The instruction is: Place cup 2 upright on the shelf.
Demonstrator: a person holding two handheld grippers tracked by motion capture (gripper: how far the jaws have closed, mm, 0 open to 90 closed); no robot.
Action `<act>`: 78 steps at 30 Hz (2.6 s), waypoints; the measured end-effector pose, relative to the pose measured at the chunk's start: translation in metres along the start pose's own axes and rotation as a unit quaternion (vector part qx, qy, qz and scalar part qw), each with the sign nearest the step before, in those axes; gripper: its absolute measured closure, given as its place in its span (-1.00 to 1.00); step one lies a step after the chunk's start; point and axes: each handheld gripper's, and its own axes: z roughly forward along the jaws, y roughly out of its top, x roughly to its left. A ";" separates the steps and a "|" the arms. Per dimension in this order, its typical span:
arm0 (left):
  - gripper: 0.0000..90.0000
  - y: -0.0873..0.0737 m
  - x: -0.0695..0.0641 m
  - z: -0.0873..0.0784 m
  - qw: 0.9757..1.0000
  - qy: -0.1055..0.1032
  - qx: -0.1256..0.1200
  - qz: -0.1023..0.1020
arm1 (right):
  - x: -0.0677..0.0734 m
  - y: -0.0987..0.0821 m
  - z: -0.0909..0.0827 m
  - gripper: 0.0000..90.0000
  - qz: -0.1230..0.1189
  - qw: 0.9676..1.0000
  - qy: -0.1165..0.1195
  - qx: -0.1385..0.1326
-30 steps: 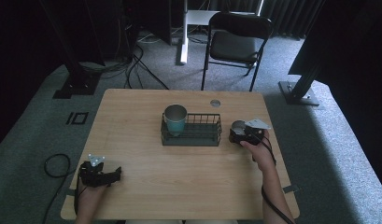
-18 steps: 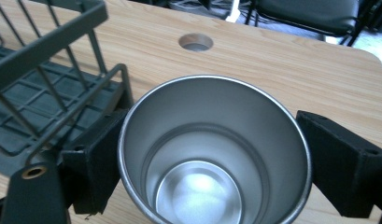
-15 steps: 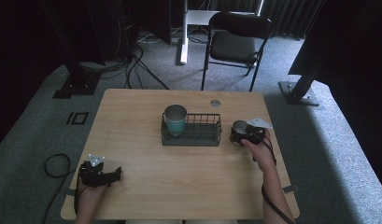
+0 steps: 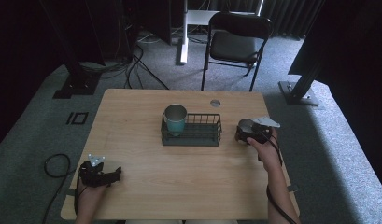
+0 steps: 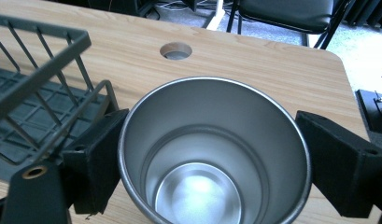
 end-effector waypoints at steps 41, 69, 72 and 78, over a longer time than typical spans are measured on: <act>-0.95 0.000 0.000 0.000 1.000 0.000 0.000 0.000 | 0.025 0.085 -0.060 -0.70 -0.044 0.996 0.057 -0.052; -0.95 0.000 0.000 0.000 1.000 0.000 -0.001 0.000 | 0.080 0.119 -0.051 -0.70 -0.083 0.988 0.107 -0.070; -0.95 0.000 0.000 0.000 1.000 0.000 -0.001 0.000 | 0.084 0.119 -0.048 -0.70 -0.087 0.987 0.112 -0.069; -0.95 0.000 0.000 0.000 1.000 0.000 -0.001 0.000 | 0.095 0.119 -0.039 -0.70 -0.095 0.986 0.122 -0.061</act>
